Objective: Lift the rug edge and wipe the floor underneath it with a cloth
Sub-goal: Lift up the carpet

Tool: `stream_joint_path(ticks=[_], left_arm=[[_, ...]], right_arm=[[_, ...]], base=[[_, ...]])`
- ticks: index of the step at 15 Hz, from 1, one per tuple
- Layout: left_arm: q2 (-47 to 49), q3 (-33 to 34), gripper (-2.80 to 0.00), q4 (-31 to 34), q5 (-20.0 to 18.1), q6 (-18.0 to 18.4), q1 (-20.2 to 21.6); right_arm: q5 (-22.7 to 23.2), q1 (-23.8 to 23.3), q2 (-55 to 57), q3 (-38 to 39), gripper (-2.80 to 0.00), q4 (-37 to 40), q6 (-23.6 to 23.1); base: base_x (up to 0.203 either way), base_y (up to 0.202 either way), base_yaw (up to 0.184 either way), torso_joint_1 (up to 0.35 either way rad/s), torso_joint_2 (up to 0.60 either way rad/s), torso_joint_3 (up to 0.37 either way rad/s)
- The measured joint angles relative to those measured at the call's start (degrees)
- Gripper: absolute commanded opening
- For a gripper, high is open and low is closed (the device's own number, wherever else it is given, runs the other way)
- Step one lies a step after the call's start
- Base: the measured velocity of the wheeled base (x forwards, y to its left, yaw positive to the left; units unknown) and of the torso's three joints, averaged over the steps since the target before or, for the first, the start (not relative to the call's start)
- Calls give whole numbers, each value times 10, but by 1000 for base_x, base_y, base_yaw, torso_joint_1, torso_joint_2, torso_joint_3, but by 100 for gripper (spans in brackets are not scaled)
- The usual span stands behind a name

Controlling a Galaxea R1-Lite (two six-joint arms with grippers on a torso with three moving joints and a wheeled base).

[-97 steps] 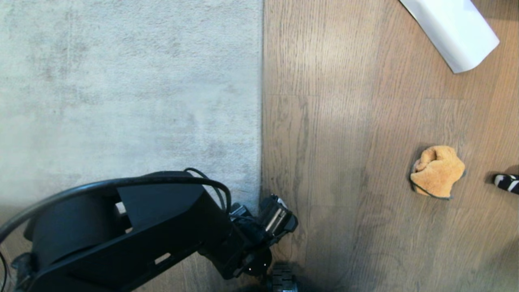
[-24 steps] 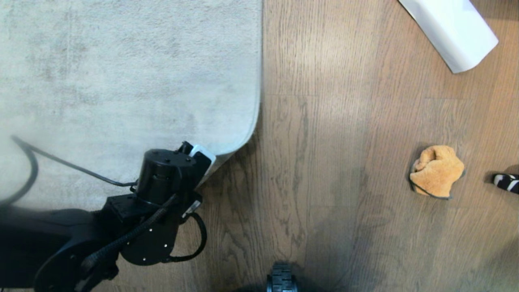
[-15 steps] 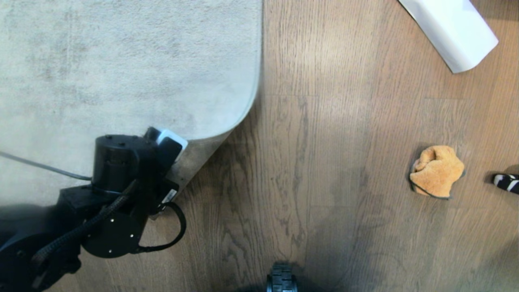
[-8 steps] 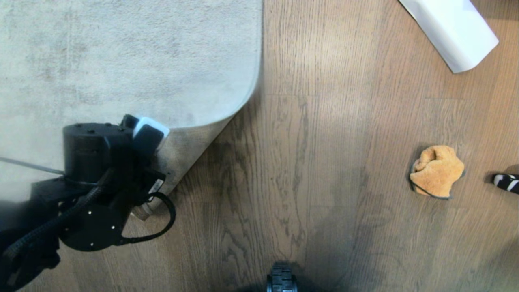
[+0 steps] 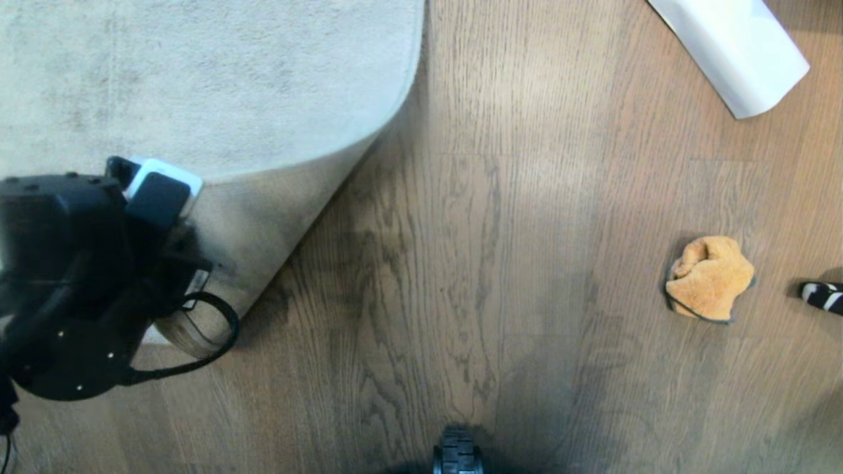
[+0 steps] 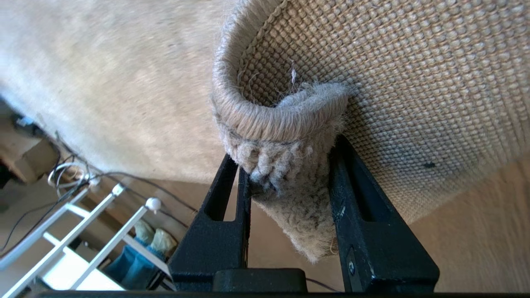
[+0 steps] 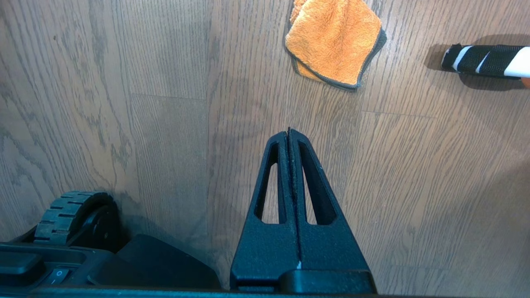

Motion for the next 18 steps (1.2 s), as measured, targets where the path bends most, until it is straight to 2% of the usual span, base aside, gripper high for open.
stream_joint_path(ticks=[7, 13, 18], left_arm=[[-28, -40, -280, -8, 6, 0, 37], [-32, -56, -280, -74, 7, 0, 37], [-54, -52, -280, -77, 7, 0, 37]], right_arm=[[0, 0, 0, 0, -280, 0, 0], [0, 0, 0, 0, -280, 0, 0], [0, 0, 0, 0, -280, 0, 0]], base=[[0, 0, 0, 0, 0, 0], [0, 0, 0, 0, 0, 0], [0, 0, 0, 0, 0, 0]])
